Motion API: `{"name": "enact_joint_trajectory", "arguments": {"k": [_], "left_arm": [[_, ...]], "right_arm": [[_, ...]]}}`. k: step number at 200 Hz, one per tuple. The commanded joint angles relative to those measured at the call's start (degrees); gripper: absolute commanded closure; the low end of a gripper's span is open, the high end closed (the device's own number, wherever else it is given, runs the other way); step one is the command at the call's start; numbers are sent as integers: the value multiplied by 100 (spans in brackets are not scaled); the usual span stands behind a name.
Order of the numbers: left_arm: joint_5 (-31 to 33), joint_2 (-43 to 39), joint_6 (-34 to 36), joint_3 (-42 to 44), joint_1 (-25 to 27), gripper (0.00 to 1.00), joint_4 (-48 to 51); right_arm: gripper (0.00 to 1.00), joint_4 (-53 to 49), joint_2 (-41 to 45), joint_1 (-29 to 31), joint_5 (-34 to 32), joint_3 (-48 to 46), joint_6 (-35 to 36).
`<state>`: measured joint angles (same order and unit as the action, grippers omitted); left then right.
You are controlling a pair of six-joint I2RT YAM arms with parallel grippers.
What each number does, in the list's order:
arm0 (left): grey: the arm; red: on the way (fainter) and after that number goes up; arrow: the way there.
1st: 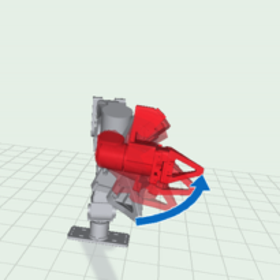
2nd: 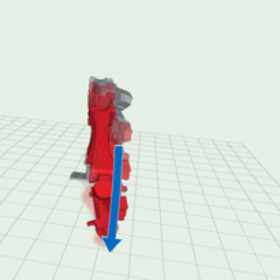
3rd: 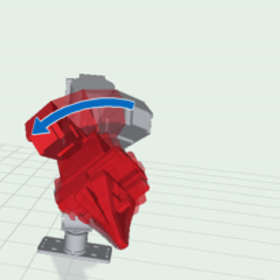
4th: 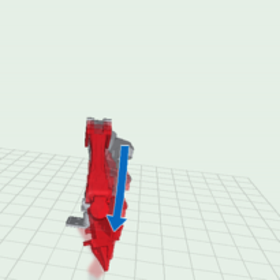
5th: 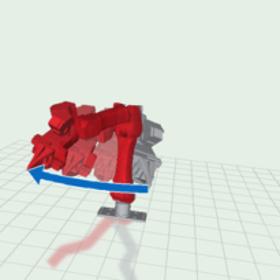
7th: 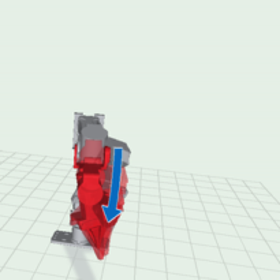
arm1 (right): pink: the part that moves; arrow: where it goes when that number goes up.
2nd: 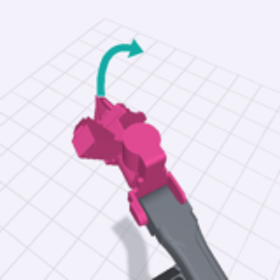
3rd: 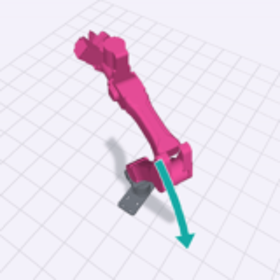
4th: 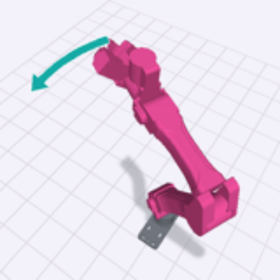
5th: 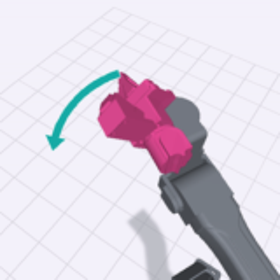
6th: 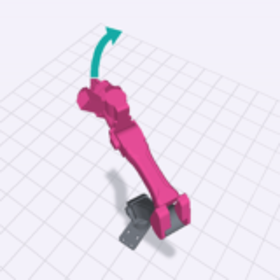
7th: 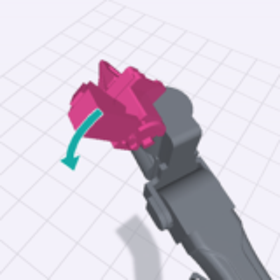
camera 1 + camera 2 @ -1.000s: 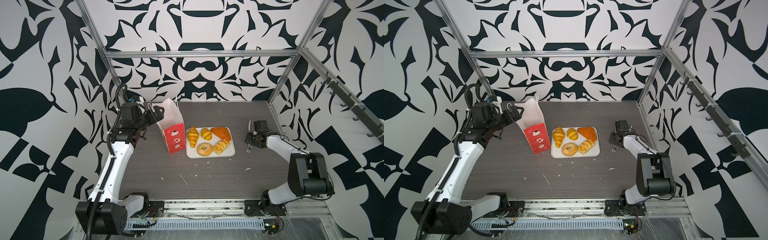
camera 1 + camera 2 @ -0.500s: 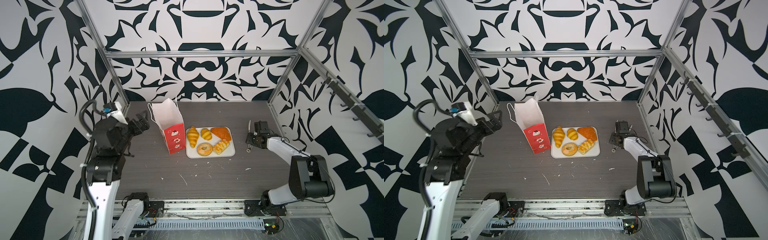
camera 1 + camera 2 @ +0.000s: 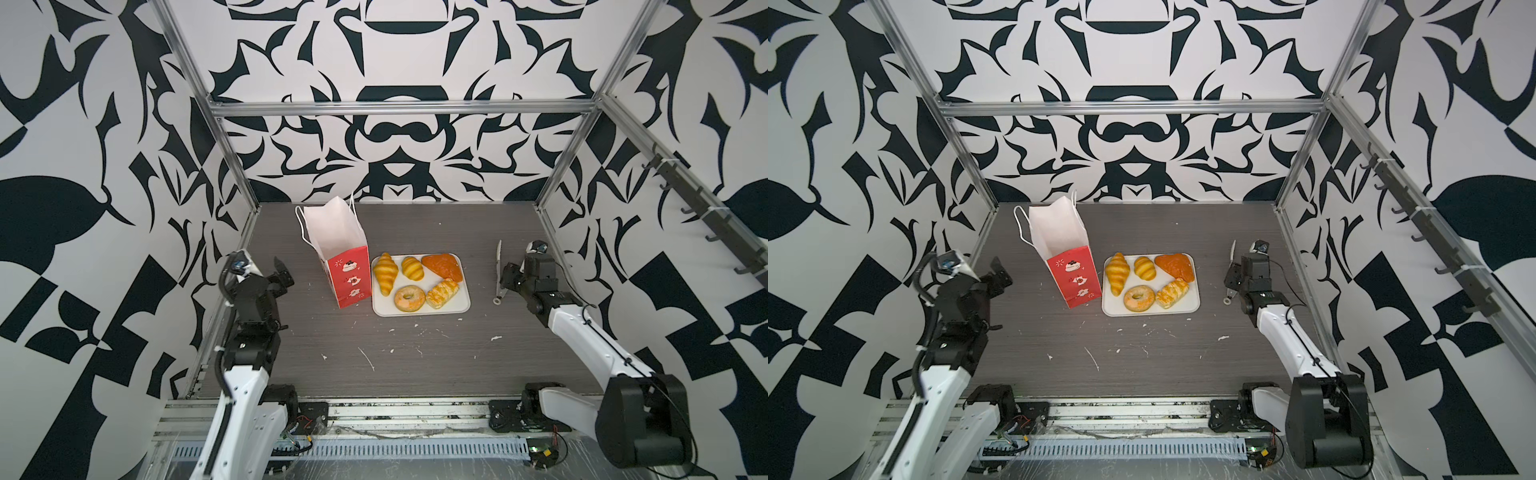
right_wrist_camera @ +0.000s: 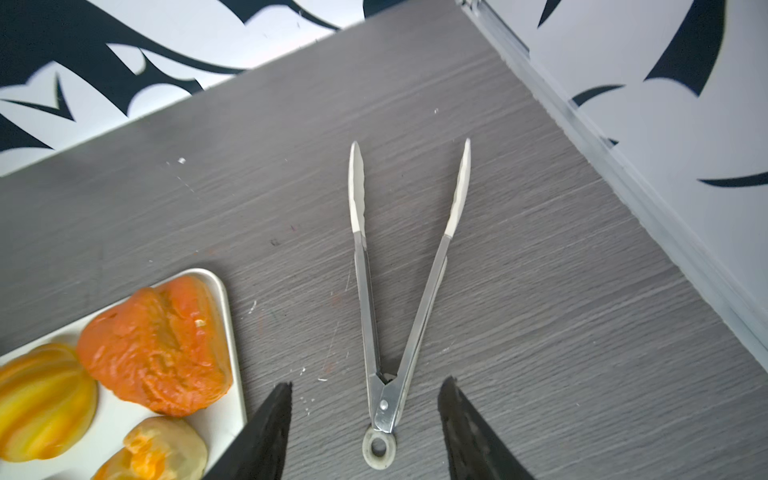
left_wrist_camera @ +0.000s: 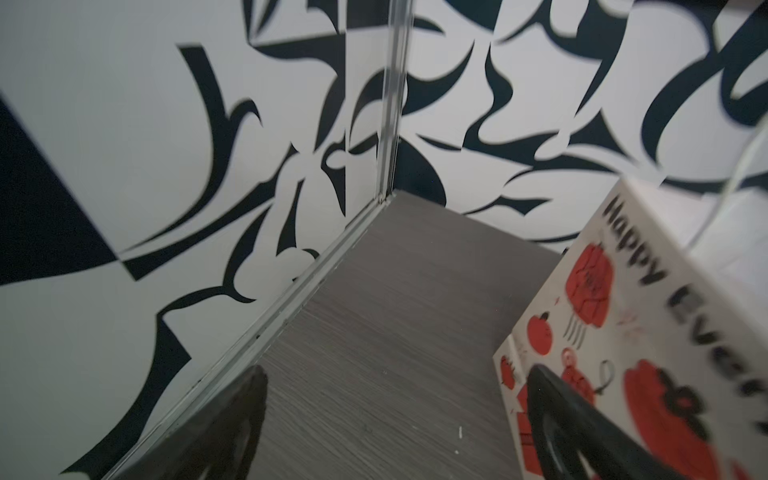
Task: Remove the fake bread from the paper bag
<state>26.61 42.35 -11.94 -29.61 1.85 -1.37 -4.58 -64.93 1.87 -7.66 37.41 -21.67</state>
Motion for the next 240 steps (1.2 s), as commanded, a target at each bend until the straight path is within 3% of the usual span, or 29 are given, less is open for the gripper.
{"name": "enact_joint_trajectory", "arguments": {"k": [1, 27, 51, 93, 121, 130, 148, 176, 240], "left_arm": [[-246, 832, 334, 317, -11, 1, -1894], [-599, 1838, 435, 804, -10, 1, -2994], [-387, 2475, 727, 930, -17, 1, -3386], [-663, 4256, 719, 1345, -155, 1, -5899], [-802, 4729, 756, 922, -157, 1, -5426], [-787, 4827, 778, 967, -177, 0, -5689], [-840, 4684, 677, 893, -193, 1, -5266], [-821, 4733, 694, 929, -193, 1, -5450], [-811, 4752, 702, 938, -193, 1, -5497]], "right_arm": [[41, 458, 270, 45, 54, -124, 91], [40, 510, 365, 67, 144, -207, 174], [40, 612, 402, 83, 242, -260, 298], [40, 961, 188, 90, 64, -334, 540], [39, 1406, -13, 118, -281, -422, 674], [39, 1867, -96, 116, -525, -612, 753], [39, 3109, -434, 118, -763, -1025, 1090], [38, 4514, -1043, 121, -702, -1368, 1807], [42, 3928, -1026, 115, 82, -1161, 2023]]}}
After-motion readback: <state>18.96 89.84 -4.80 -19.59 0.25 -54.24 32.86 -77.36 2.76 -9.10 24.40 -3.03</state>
